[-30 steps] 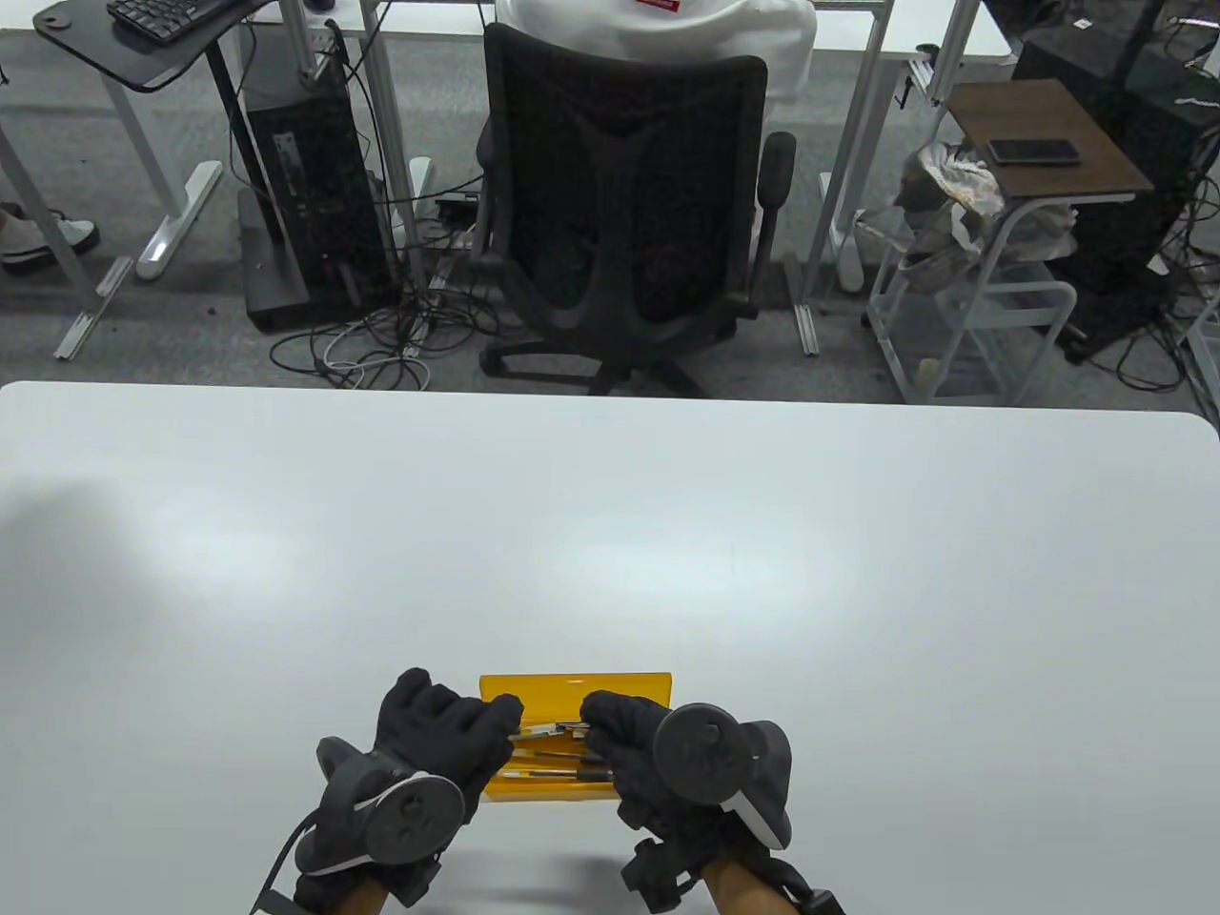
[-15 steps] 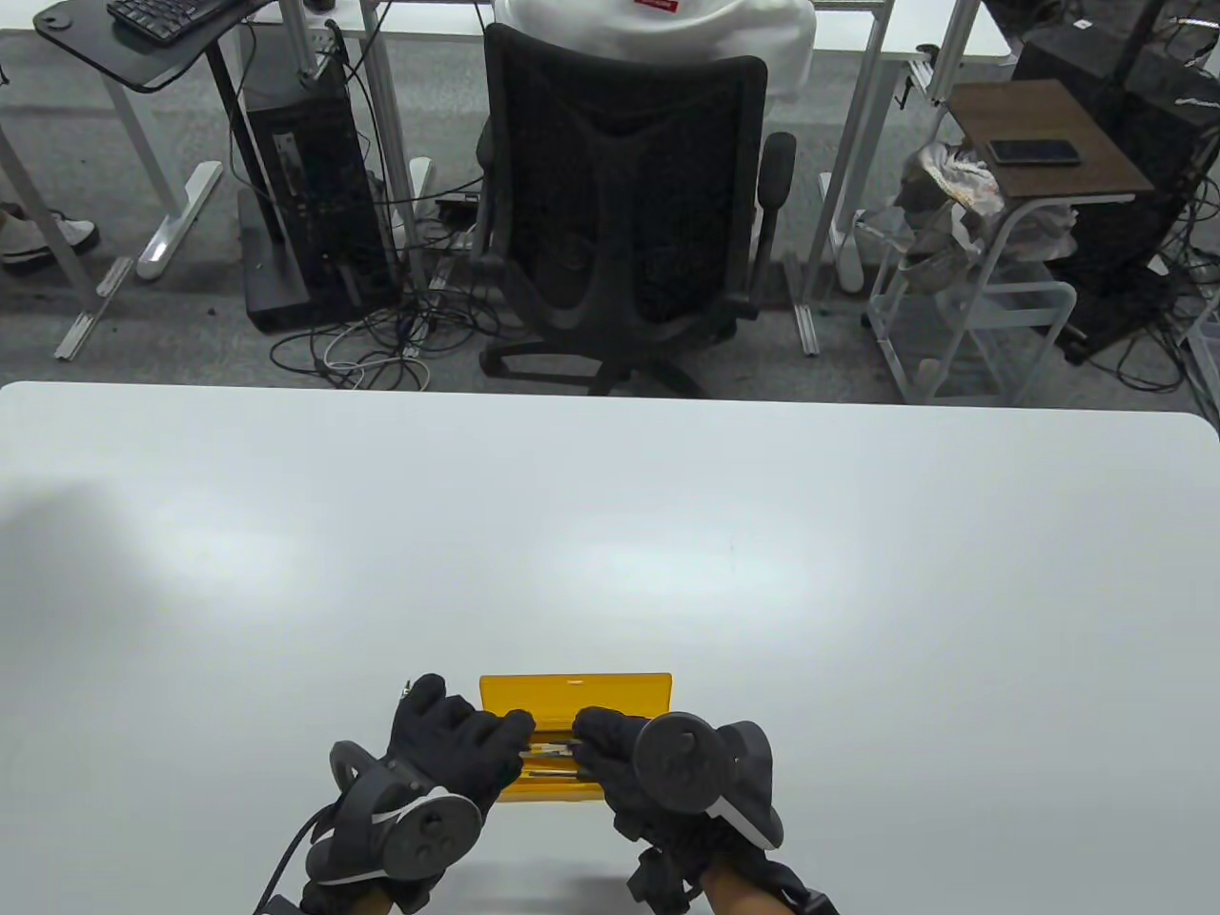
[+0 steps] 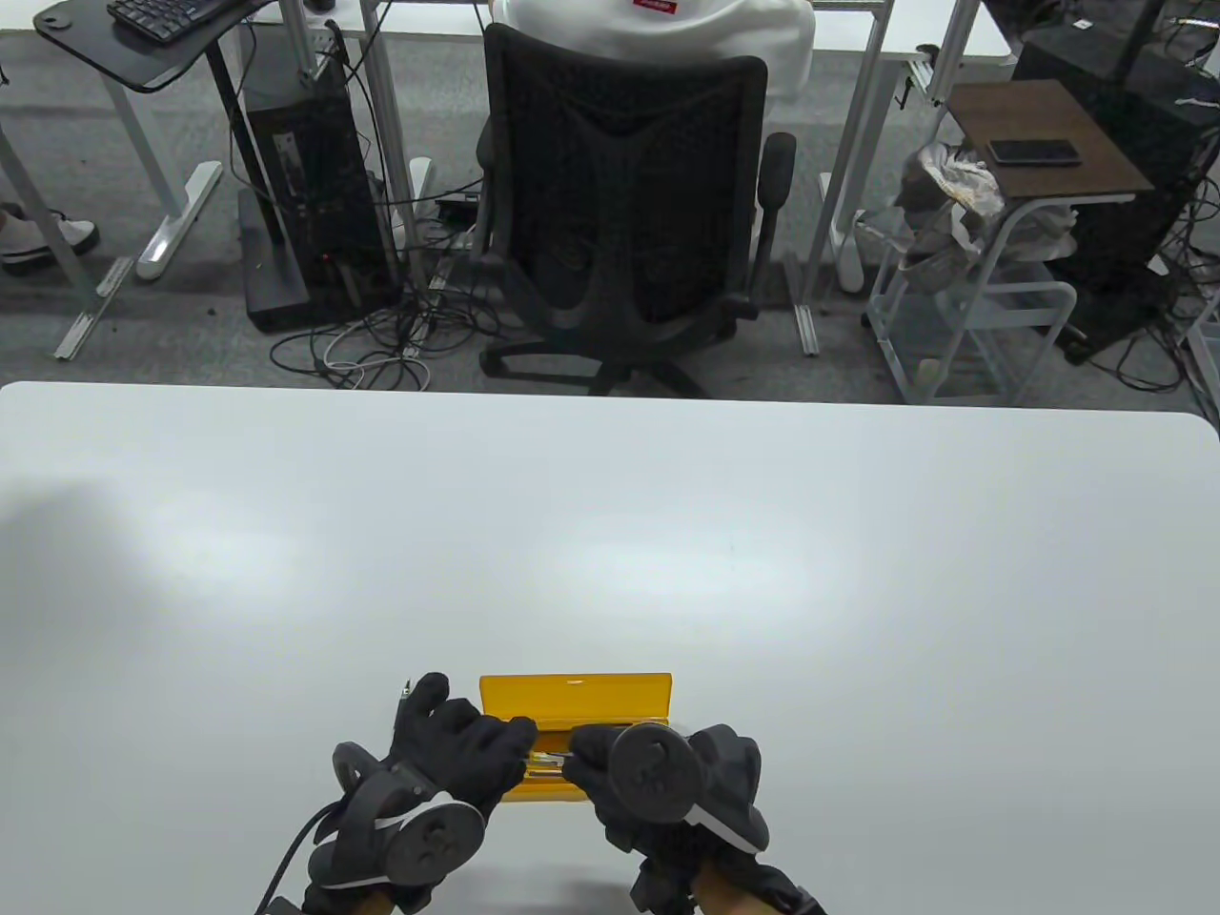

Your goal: Cap pen on the opposite end

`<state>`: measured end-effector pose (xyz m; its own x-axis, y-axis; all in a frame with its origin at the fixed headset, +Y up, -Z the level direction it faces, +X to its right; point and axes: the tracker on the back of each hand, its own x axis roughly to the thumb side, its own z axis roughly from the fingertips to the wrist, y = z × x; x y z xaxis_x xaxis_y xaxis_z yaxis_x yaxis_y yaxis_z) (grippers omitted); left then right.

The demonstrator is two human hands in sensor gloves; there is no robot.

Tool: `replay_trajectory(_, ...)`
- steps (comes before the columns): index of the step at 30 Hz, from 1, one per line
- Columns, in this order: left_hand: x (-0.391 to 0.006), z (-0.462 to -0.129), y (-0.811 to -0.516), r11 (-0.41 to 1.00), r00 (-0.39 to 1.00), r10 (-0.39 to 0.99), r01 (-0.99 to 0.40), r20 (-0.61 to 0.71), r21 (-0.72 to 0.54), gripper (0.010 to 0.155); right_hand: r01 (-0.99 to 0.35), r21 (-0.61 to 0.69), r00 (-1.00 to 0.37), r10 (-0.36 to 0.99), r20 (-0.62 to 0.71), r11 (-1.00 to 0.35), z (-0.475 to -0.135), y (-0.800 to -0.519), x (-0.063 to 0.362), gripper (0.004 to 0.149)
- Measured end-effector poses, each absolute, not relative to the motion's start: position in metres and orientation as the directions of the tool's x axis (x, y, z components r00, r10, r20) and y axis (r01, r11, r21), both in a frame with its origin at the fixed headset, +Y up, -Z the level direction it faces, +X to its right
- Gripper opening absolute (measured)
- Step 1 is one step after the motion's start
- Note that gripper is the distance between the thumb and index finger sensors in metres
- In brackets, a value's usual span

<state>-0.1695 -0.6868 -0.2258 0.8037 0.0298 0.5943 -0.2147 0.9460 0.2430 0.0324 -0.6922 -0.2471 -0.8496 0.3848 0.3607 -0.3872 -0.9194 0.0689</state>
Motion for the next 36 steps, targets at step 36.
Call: replay_trajectory(36, -0.207, -0.244, -0.702, 0.939, 0.899, 0.234, -0.308, 0.369, 0.154, 0.062, 0.043, 0.398, -0.927, -0.185, -0.326, -0.916, -0.289, -0.736, 0.111, 0.049)
